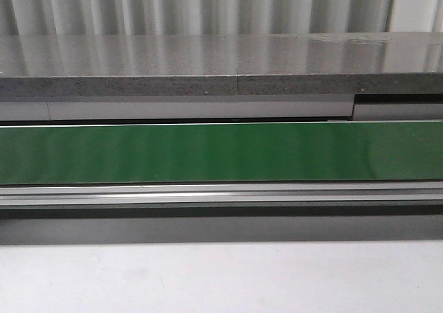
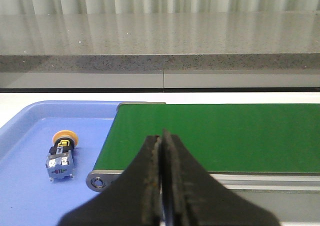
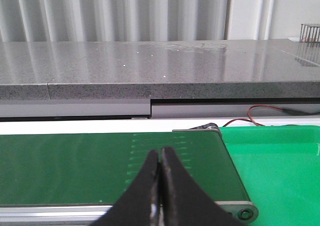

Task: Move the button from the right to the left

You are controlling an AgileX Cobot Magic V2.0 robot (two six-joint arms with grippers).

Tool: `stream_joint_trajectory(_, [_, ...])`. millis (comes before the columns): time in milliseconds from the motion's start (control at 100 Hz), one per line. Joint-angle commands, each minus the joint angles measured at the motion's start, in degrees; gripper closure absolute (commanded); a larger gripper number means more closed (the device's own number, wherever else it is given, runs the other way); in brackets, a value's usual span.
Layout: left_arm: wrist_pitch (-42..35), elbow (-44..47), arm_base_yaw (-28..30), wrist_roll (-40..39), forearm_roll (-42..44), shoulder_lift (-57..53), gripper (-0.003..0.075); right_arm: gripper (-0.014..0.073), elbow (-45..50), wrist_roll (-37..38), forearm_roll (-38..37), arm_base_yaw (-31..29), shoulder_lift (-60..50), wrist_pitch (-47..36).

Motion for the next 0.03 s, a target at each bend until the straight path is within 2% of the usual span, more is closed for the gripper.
stream_joint_trajectory(0, [-4.5, 1.4, -0.4, -0.5, -0.4, -2.0, 0.074, 0.066, -0.9, -0.1, -0.4, -0.2, -1.0, -4.3])
stream_joint_trajectory(20, [-4.5, 1.4, -0.4, -0.5, -0.4, -2.0, 0.074, 0.066, -0.9, -0.1, -0.4, -0.2, -1.0, -4.3])
